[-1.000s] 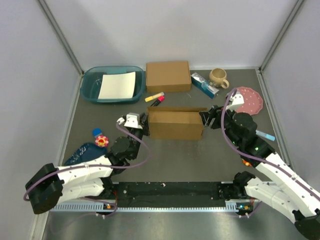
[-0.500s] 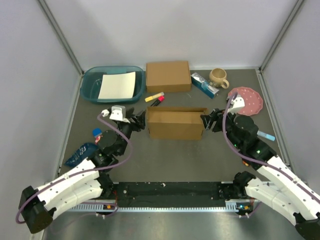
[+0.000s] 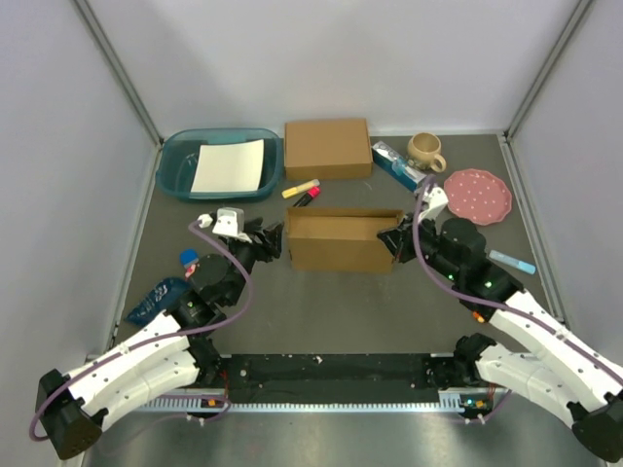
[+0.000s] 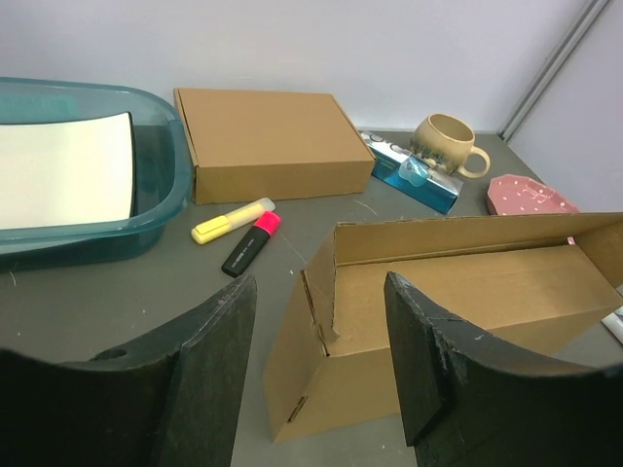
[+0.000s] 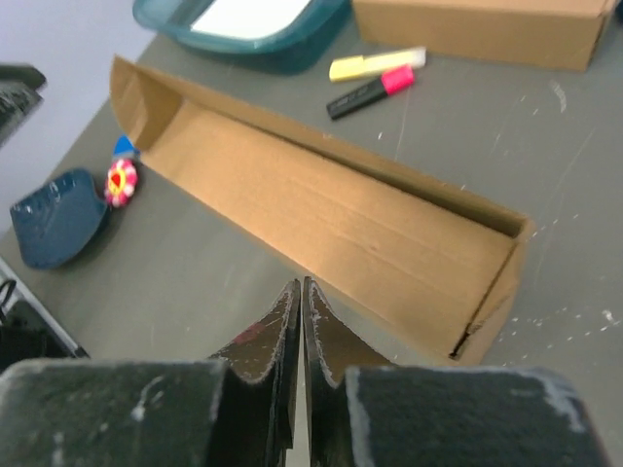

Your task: Fold the paper box

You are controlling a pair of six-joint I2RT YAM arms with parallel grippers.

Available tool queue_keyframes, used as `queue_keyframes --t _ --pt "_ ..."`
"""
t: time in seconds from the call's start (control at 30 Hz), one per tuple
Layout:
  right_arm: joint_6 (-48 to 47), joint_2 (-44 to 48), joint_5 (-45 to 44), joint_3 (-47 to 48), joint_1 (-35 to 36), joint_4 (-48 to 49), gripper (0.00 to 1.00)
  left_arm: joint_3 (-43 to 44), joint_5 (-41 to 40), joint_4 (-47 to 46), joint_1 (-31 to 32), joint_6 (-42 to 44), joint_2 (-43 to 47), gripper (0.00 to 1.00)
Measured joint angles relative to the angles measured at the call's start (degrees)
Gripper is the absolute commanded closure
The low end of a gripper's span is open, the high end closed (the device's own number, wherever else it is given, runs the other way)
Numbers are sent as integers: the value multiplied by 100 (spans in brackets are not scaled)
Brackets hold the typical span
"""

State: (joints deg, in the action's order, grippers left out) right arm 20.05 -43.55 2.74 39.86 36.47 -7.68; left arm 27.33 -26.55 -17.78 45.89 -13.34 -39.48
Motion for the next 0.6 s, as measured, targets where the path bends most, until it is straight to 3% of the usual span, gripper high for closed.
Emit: queue_keyframes --t 0.6 --pt "57 -1095 -313 -2 249 813 100 0 -7 142 -9 -39 2 40"
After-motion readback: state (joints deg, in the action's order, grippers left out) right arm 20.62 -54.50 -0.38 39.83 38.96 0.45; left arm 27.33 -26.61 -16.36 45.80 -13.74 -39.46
